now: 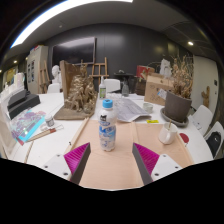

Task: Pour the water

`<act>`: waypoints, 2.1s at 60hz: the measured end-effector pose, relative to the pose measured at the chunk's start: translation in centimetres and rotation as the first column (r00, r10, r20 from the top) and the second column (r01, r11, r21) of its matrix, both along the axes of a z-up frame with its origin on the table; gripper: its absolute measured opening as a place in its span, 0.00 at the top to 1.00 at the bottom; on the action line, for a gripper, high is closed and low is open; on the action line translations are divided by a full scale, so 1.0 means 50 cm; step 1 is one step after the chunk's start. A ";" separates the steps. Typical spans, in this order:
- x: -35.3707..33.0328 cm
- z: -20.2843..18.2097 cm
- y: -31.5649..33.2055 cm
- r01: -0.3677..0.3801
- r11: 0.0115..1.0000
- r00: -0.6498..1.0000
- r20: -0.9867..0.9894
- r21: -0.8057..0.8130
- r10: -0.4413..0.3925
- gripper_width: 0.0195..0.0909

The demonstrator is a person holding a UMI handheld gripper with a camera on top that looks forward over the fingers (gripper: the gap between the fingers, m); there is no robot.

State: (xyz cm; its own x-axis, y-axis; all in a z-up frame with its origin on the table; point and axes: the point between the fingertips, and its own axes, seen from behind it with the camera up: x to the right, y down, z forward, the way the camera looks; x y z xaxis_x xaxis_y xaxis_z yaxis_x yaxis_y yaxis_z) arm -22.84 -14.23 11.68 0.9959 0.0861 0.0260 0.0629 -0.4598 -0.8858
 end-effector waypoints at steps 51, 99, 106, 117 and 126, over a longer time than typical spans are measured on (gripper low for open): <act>-0.035 -0.060 0.306 0.040 0.989 0.993 -0.119 0.143 -0.023 0.78; 0.271 0.085 0.436 0.213 0.941 -0.432 -0.889 -0.264 -0.152 0.78; 0.272 0.083 0.435 0.199 0.943 -0.429 -0.889 -0.267 -0.161 0.79; 0.269 0.087 0.431 0.216 0.946 -0.189 -0.961 -0.241 -0.202 0.79; 0.321 0.149 0.429 0.275 0.958 0.290 -0.943 -0.081 -0.162 0.78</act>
State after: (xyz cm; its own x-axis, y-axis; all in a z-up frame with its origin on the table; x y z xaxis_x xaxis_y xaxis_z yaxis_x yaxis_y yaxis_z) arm -6.79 7.20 19.13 0.3364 -0.0854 -0.9379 -0.9201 -0.2420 -0.3080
